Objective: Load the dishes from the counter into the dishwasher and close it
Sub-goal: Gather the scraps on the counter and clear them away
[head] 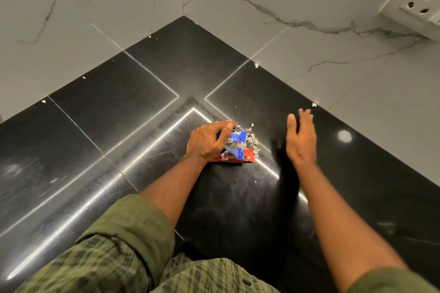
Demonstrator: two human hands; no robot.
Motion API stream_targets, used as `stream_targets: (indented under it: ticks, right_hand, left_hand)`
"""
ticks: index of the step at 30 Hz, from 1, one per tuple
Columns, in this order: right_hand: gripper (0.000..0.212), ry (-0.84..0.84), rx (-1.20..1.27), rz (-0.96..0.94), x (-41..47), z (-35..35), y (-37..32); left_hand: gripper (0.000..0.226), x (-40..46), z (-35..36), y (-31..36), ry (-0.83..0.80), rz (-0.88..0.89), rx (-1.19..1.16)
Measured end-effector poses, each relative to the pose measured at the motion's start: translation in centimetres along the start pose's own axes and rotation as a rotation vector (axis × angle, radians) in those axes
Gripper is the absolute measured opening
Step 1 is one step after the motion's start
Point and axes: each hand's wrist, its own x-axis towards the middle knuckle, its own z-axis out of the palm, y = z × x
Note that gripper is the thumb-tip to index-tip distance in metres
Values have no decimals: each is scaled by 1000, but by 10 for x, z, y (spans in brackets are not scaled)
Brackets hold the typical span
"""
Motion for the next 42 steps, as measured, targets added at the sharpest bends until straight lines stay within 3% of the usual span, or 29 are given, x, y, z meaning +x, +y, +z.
stream_targets:
  ticks: [5, 8, 14, 17, 19, 21, 24, 28, 31, 38, 42]
  right_hand:
    - [89, -158, -449, -58, 58, -30, 47]
    - [89, -146, -540, -113, 55, -23, 49]
    - [70, -264, -452, -387, 21, -1, 25]
    - [58, -318, -245, -508, 6, 5, 25]
    - [51, -206, -42, -471, 13, 3, 28]
    - [53, -55, -27, -349, 32, -4, 32]
    - [72, -128, -233, -184, 67, -16, 41]
    - [76, -187, -462, -199, 72, -6, 42]
    - [65, -173, -316, -249, 49, 5, 25]
    - [48, -384, -19, -420, -29, 22, 0]
    - [50, -161, 163, -276, -16, 20, -1]
  left_hand:
    - [58, 0, 2, 0, 2, -30, 2]
    - [63, 1, 1, 1, 16, -53, 6]
    - [62, 1, 1, 1, 15, -57, 7]
    - [62, 2, 1, 2, 11, -49, 13]
    - [63, 2, 1, 2, 13, -55, 19]
    - [65, 2, 1, 3, 12, -60, 19]
    - [65, 1, 0, 4, 17, -72, 13]
    - [65, 1, 1, 4, 17, -87, -1]
    - [65, 2, 0, 4, 15, -84, 6]
    - [58, 1, -2, 7, -4, -71, 3]
    - [62, 1, -3, 8, -1, -77, 2]
